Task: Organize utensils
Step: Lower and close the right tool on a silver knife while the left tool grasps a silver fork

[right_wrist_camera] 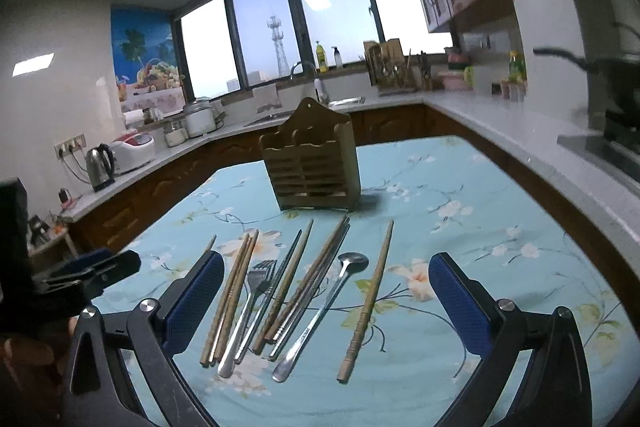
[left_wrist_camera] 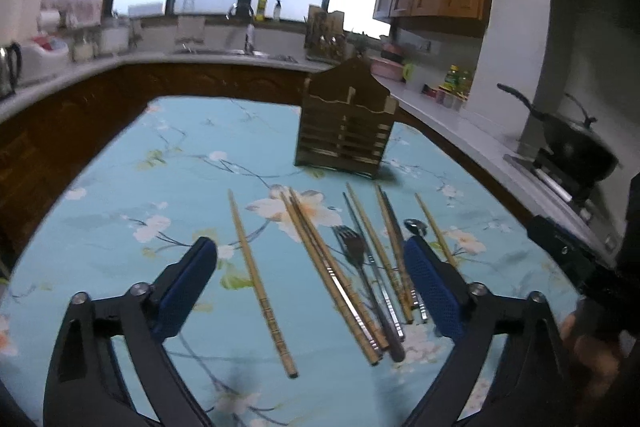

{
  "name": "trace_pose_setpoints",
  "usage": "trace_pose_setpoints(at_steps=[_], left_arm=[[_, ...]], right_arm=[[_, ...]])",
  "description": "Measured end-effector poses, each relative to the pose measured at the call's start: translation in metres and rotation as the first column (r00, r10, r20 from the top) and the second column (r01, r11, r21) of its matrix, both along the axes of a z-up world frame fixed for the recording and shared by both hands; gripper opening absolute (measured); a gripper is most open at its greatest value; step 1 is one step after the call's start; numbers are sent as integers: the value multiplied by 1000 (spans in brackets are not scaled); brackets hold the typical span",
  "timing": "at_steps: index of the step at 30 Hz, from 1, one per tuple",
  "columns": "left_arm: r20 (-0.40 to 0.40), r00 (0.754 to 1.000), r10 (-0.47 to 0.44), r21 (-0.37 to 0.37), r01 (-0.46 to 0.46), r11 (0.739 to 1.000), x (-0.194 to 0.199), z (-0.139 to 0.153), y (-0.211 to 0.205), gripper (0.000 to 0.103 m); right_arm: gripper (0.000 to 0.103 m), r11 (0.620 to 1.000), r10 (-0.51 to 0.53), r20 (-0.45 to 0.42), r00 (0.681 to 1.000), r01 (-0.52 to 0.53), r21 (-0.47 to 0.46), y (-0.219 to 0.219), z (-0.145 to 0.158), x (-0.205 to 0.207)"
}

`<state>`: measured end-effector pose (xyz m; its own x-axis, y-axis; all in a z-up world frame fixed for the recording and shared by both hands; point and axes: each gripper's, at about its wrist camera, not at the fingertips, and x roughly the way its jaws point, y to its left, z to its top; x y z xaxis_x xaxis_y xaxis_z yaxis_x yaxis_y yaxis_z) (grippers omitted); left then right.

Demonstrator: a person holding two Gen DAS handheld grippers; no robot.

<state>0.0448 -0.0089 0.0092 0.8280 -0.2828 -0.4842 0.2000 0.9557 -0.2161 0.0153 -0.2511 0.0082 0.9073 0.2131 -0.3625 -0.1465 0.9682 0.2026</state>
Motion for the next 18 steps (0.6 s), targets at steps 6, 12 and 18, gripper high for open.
trace_pose_setpoints(at_steps=[6,12,18], left_arm=[[-82,995,-49,-92,41,995,27,-3,3,86],[-165,977,-136,-82,124,989,53,-7,-17,69],[-284,936,-210,-55,202,978,82,-21,-42,41]], right_arm=[[96,999,16,-61,998,-13,50,-9,3,18],[76,992,68,-159,985,-51,112,-15,-1,45],[50,975,132,-305,943,-68,214,-22,-21,81]])
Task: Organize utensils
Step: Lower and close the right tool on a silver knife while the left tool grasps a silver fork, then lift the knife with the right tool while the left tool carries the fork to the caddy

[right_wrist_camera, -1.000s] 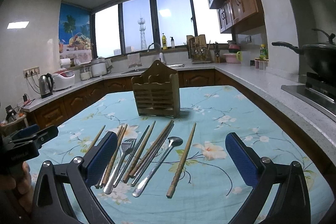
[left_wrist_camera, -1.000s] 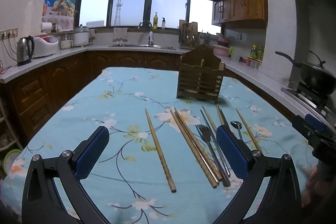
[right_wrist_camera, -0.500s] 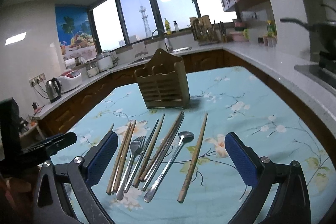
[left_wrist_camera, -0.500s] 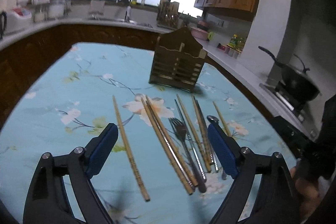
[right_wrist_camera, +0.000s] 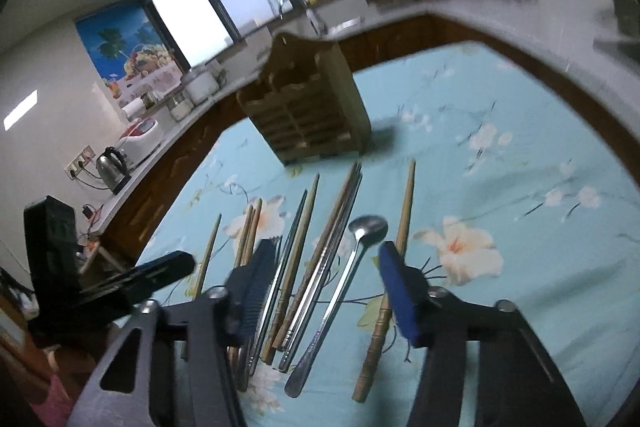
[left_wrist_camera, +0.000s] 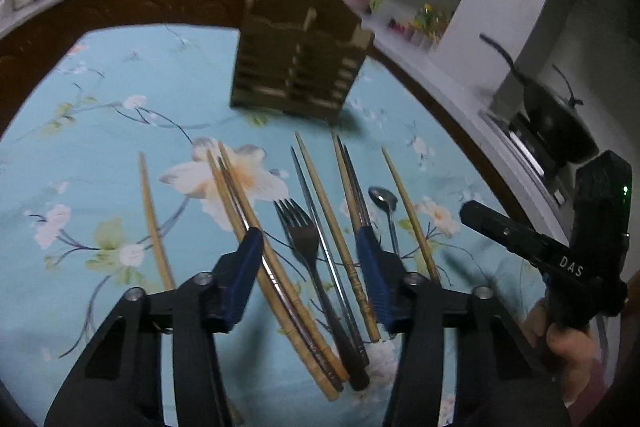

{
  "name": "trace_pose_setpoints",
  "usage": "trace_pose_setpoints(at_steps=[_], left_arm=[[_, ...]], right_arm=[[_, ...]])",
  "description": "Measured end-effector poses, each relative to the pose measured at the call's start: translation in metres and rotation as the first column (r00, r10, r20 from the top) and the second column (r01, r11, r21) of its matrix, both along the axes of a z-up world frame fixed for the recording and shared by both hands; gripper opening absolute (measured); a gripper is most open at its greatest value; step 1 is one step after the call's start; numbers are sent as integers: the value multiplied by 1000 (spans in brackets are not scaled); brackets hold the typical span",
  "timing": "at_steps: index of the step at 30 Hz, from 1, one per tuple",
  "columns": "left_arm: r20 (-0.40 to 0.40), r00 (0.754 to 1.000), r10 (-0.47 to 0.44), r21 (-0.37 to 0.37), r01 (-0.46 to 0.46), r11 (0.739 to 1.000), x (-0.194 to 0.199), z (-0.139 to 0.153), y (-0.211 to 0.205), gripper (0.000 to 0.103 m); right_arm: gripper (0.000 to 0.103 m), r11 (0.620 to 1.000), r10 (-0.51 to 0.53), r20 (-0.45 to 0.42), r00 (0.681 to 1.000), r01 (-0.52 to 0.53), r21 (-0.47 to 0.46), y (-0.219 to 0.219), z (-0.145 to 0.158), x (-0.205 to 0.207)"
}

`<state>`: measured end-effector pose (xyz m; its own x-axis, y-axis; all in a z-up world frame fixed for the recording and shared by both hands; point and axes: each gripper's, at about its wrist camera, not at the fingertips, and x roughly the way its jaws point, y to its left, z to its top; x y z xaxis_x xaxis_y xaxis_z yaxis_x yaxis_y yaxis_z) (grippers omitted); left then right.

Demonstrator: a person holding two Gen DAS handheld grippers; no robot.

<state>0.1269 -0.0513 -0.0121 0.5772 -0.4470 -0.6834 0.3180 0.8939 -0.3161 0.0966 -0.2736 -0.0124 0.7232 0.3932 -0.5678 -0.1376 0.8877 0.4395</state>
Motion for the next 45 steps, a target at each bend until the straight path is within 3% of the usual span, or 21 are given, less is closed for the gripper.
trace_pose_setpoints(at_steps=[2,6,20,26,31,32,34,36,42,43,44,45], left_arm=[[-37,999,-16,0,16,1000,7,-5,-4,33],[-108,993,-41,11,42,999,22,-15,-10,28],[-219,973,-76,64,92,994,51,-37,-23,27],[-236,967,-95,26,104,994,62,-40,-23,27],[-242,965,-104,-14,104,995,70,-41,-21,26],[-243,964,-105,-23,103,994,72,-41,-20,26],[-240,965,-109,-29,105,994,73,-41,-20,25],[-230,967,-113,-28,110,994,72,-41,-20,24],[-190,973,-134,-61,124,990,61,-30,-16,18],[-178,975,-136,-61,127,990,58,-27,-15,14],[-179,973,-143,-67,133,989,57,-25,-14,4],[-182,972,-145,-75,134,988,57,-24,-14,3]], right_arm=[[43,1000,17,-32,999,-17,20,-1,-4,7],[38,998,46,-105,993,-41,51,0,-15,22],[35,991,84,-247,965,-56,118,-2,-48,62],[33,983,87,-253,963,-41,181,-10,-52,72],[31,955,102,-267,958,-20,295,-20,-62,82],[28,947,101,-273,957,-8,321,-24,-65,83],[8,945,92,-284,954,7,327,-26,-68,85],[4,941,97,-277,956,3,338,-27,-68,83],[3,948,102,-210,972,-31,315,-23,-48,69],[3,949,103,-199,975,-37,312,-23,-44,67],[3,951,102,-187,977,-40,307,-24,-38,65],[3,953,97,-177,979,-40,302,-22,-34,64]])
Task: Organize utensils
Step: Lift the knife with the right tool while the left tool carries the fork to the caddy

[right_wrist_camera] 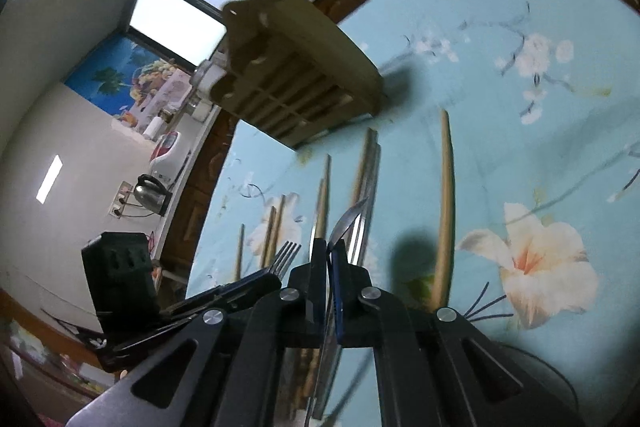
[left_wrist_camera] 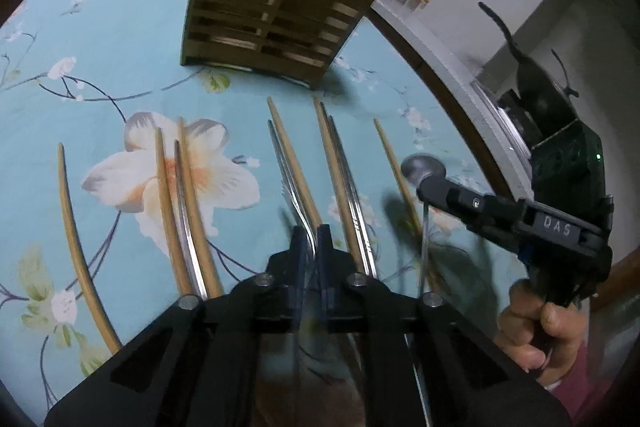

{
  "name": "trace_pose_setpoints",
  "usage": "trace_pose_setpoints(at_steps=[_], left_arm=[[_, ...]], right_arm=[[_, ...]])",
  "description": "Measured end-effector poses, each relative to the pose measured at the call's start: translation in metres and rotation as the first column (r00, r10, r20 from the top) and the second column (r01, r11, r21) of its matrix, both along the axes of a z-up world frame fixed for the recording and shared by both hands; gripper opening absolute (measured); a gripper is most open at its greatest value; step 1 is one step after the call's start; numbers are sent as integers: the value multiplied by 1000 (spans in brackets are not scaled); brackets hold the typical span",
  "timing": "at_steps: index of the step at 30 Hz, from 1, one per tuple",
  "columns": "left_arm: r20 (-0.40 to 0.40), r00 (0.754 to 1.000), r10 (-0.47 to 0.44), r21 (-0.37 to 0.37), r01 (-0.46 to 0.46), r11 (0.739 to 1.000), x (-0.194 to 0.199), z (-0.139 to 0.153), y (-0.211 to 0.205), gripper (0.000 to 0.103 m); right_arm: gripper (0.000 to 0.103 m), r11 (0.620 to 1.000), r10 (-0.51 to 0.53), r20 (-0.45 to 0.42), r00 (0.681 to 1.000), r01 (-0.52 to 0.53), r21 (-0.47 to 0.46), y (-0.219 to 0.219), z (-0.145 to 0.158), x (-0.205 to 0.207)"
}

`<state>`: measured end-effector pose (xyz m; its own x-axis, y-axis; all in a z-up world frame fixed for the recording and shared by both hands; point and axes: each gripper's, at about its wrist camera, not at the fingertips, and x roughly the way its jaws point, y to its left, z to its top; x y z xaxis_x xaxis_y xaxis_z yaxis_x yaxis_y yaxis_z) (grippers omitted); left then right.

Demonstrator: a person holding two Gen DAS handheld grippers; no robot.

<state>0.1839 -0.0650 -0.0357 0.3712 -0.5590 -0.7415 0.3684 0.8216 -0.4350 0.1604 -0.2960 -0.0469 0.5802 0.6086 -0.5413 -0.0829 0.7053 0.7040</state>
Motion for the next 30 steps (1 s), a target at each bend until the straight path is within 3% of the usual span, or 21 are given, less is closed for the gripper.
trace_pose_setpoints(at_steps=[8,14,20,30], left_arm=[[77,997,13,-16,-11,1000,-16,24,11,2],[129,989,66,-109,-52,993,-22,59,34,2],[196,976,91,-147,-62,987,-22,90,45,2],[219,967,132,-199,-88,976,-12,107,60,2]], right_arm=[[3,999,-19,66,998,21,-27,1,28,-16],[3,998,-27,138,990,36,-58,2,59,-25],[3,989,-37,239,970,69,-128,4,93,-26],[3,967,-18,352,936,106,-231,20,123,-21]])
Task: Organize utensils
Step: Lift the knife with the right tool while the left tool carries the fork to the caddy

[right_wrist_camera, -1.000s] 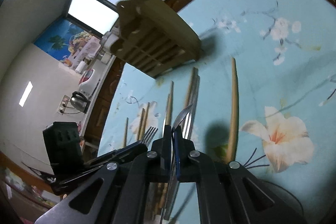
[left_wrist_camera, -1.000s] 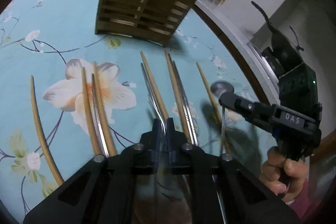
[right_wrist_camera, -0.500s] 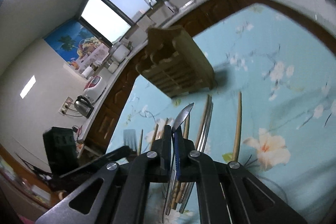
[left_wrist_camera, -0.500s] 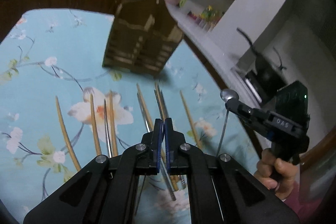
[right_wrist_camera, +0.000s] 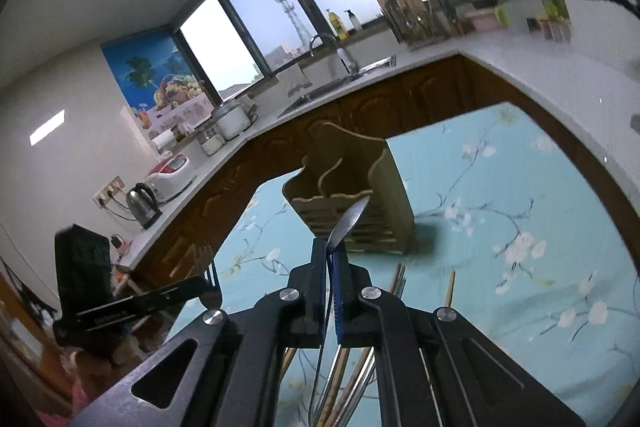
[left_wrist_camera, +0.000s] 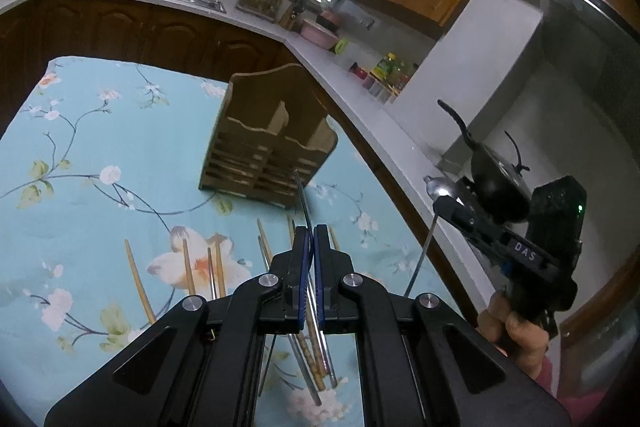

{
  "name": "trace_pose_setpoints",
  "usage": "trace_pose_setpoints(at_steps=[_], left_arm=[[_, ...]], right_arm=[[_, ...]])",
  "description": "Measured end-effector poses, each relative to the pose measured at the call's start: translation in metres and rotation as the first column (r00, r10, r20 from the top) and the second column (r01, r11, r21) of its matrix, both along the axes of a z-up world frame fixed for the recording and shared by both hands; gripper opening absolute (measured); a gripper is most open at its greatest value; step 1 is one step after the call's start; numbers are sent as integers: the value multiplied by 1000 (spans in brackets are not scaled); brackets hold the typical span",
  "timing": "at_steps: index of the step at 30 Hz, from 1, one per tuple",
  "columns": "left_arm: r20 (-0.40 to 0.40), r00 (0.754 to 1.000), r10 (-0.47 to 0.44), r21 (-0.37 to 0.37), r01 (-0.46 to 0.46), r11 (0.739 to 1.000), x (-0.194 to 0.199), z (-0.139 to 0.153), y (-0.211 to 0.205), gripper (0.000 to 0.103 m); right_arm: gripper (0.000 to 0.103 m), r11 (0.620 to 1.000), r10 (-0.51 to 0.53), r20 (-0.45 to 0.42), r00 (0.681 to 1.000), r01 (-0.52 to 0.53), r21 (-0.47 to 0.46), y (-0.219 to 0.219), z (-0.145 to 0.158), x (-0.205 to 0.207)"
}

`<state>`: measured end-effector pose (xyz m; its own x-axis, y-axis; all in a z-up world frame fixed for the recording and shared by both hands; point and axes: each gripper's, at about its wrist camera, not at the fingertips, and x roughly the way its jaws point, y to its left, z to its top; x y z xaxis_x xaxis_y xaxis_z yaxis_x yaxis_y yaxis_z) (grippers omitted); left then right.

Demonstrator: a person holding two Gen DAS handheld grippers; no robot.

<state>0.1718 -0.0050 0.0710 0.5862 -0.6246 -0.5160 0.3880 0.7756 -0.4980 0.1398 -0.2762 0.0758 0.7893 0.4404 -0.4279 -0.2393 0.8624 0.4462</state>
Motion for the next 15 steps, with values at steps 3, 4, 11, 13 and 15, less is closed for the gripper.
trace_pose_setpoints(at_steps=[3,4,11,13,15], left_arm=[[13,1000,17,-19,-17,1000,4,3,4,2],[19,1000,24,-25,-24,999,6,5,5,2],[101,990,95,-113,-83,990,37,30,11,2],[155,979,130,-132,-110,985,48,43,9,2],[203,965,168,-147,-140,979,61,54,7,2]], right_arm=[[3,1000,-7,18,1000,7,-15,3,1,5],[3,1000,-9,22,1000,9,-14,3,3,4],[3,999,-44,95,994,46,-18,6,19,27],[3,997,-69,153,986,72,-14,7,29,34],[3,994,-99,204,974,106,-24,8,39,42]])
